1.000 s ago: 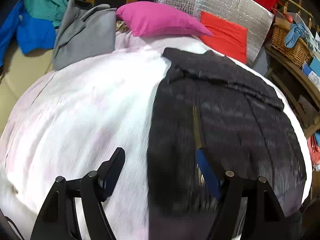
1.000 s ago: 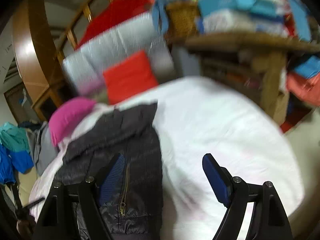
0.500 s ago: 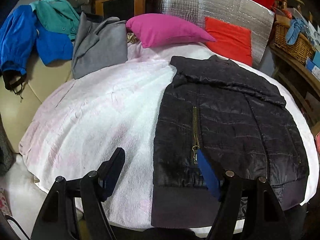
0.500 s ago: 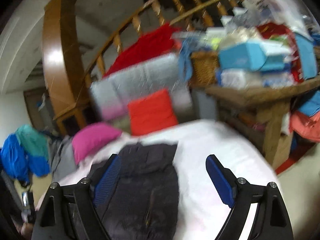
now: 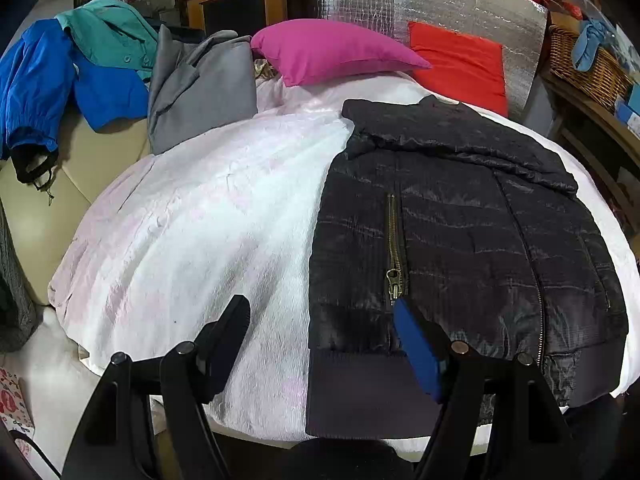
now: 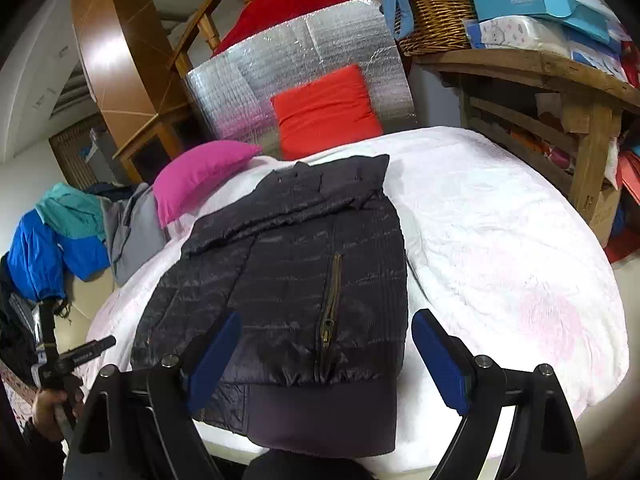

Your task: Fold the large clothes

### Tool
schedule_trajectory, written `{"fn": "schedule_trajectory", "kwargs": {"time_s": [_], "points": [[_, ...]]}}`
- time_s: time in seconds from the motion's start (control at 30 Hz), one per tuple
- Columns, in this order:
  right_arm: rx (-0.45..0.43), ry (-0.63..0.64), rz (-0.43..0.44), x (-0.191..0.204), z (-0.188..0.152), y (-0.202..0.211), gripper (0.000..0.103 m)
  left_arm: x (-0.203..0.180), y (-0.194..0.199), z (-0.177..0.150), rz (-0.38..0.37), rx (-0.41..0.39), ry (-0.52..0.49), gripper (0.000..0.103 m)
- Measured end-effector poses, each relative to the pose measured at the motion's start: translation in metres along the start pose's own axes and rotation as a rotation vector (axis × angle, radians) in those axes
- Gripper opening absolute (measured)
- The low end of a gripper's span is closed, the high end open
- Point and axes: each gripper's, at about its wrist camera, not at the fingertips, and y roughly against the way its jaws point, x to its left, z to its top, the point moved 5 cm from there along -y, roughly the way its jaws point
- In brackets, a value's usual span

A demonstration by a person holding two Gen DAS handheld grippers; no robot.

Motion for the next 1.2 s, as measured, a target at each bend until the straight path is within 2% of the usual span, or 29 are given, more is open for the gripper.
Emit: {"fn": "schedule_trajectory", "kwargs": {"time_s": [0.17, 0.47, 0.63, 0.8, 0.9, 1.03, 1.1, 1.2], "points": [[0.015, -0.006, -0.027, -0.01, -0.005, 0.002, 0.089, 0.006, -0.009, -0.009, 0.006, 0.032, 0.003, 0.075], [0.066, -0.062, -0.083, -0.041, -0.019, -0.006, 0.089, 0.03, -0.029, -0.027, 0.008, 0.1, 0.08, 0.075], [0.179, -0.172, -0.032, -0.064, -0.047, -0.037, 0.089, 0.03, -0.038, -0.036, -0.085, 0.137, 0.1, 0.075], [0.237, -0.252, 0.058, -0.066, -0.065, -0.058, 0.088, 0.025, -0.043, -0.043, -0.15, 0.161, 0.107, 0.075], [0.265, -0.252, 0.097, -0.058, -0.072, -0.068, 0.079, 0.022, -0.043, -0.045, -0.187, 0.165, 0.104, 0.075], [0.308, -0.26, 0.092, -0.054, -0.081, -0.084, 0.075, 0.02, -0.047, -0.047, -0.215, 0.187, 0.098, 0.075], [0.322, -0.258, 0.108, -0.05, -0.085, -0.088, 0.058, 0.019, -0.047, -0.047, -0.23, 0.19, 0.102, 0.075], [0.325, -0.24, 0.099, -0.047, -0.087, -0.089, 0.045, 0.019, -0.048, -0.048, -0.243, 0.195, 0.089, 0.072]]}}
